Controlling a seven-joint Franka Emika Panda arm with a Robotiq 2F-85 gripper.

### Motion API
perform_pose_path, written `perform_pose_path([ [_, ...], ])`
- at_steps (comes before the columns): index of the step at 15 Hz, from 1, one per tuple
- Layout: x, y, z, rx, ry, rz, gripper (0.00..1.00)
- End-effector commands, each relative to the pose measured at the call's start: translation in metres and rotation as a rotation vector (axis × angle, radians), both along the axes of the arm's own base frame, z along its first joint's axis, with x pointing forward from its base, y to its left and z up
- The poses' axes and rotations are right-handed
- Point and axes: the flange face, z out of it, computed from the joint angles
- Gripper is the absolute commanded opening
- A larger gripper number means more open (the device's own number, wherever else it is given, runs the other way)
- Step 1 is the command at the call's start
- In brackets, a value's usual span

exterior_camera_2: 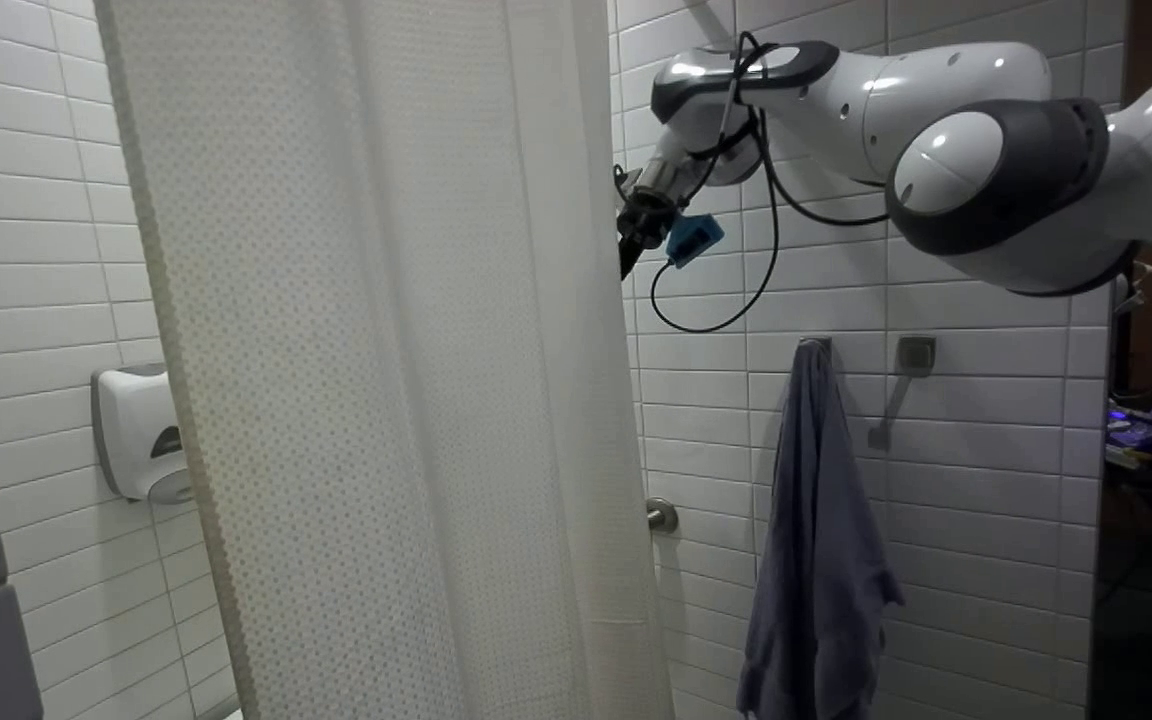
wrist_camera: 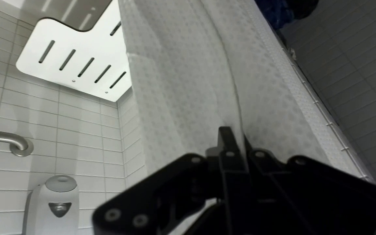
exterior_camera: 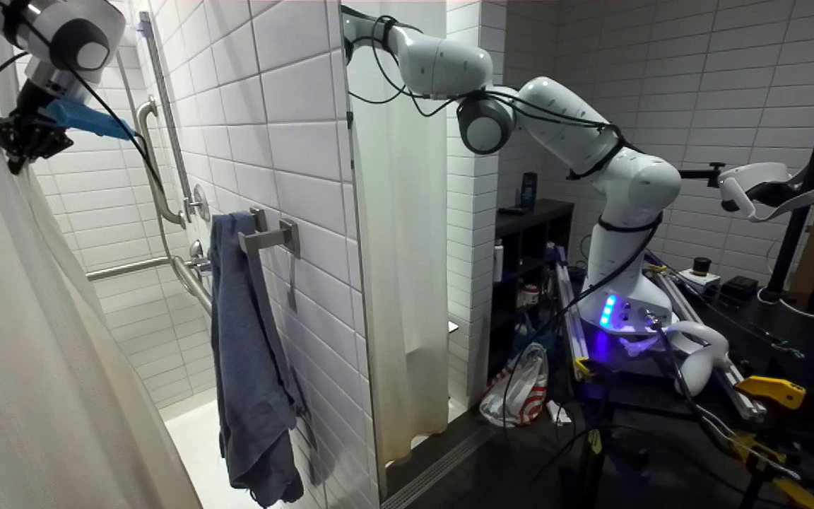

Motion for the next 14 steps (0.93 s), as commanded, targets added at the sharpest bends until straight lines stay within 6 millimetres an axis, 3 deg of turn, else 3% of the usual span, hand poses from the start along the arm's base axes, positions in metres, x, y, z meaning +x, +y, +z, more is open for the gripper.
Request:
perform_pose_path([
  [1, -0.003, 0.005, -0.027, 0.062, 0.088, 0.068, 0.00],
  [14, -0.005, 0.024, -0.054, 0.282, 0.194, 0.166, 0.00],
])
